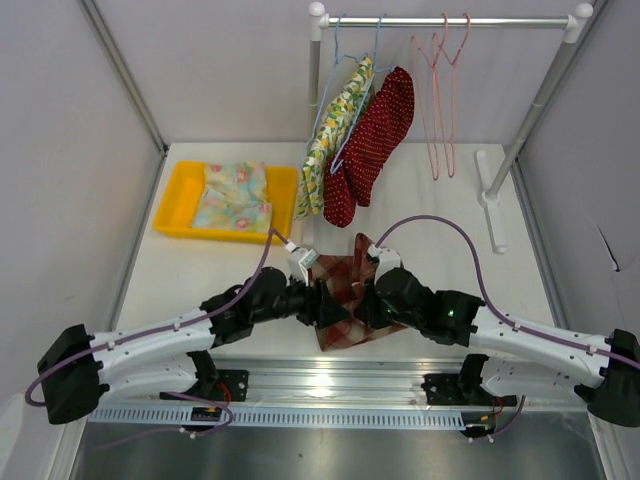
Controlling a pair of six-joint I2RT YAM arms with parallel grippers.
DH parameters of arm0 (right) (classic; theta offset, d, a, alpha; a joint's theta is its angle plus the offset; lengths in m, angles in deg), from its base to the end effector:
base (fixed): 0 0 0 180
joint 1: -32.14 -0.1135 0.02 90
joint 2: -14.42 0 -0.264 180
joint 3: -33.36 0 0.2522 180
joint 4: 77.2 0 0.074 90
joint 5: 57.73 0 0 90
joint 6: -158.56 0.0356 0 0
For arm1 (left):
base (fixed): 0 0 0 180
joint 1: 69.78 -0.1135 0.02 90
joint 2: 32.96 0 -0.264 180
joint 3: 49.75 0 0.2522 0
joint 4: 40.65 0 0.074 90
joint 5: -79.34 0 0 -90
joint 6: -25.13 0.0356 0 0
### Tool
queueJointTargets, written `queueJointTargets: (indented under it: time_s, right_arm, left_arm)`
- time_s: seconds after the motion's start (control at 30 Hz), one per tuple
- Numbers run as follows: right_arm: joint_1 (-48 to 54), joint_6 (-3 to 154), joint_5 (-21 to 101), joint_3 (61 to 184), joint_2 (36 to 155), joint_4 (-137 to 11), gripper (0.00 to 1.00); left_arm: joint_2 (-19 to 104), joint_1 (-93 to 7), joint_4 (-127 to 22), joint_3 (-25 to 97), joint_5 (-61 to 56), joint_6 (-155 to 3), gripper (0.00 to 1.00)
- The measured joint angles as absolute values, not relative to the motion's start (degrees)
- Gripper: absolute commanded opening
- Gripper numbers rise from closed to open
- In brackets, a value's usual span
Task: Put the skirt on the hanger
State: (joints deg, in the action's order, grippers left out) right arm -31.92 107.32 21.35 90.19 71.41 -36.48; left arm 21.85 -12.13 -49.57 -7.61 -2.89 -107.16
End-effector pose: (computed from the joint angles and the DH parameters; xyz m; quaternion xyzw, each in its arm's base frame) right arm 0.0983 0.1866 0.2629 -0.1597 0.8921 0.2694 0.3257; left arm 0.1113 -0.1846 0.2337 0.1480 0.8126 -0.4655 0.3178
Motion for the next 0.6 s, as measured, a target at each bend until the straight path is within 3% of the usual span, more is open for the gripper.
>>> queueJointTargets:
  time_s: [0.2,0.23,0.27,0.33,0.37,0.43,0.5,0.6]
  right_arm:
    - [-32.2,107.3,21.4,90.2,71.4,-36.2,0.00]
    - [-32.2,107.3,21.4,90.2,71.4,-36.1,0.00]
    - [-32.2,107.3,21.4,90.2,71.4,-36.0,0.02]
    - [-32.2,107.3,21.3,90.2,71.3,-35.7,0.19]
    - [-32.2,107.3,21.2,90.2,71.2,-35.4,0.28]
    - [-32.2,107.5,20.6,90.3,70.9,-34.3,0.54]
    - [-31.5,107.5,19.9,90.6,70.5,-32.6,0.65]
    - [-27.8,106.7,19.8,91.9,69.9,-29.8,0.71]
  left_arm:
    - [28.6,-8.8,-47.2,-5.4,-2.3,-102.0,0.65]
    - [29.1,-8.1,-46.8,-5.4,-2.3,-101.4,0.60]
    - [29.5,-7.8,-46.4,-5.4,-2.3,-100.9,0.47]
    - [30.0,-7.3,-45.7,-5.4,-2.3,-100.3,0.28]
    - [30.2,-7.3,-45.7,-5.4,-2.3,-99.8,0.13]
    - [30.5,-7.2,-45.5,-5.4,-2.3,-99.4,0.00]
    - [30.6,-6.8,-45.5,-5.4,-2.3,-98.9,0.00]
    - [30.8,-5.4,-44.6,-5.6,-2.2,-98.7,0.00]
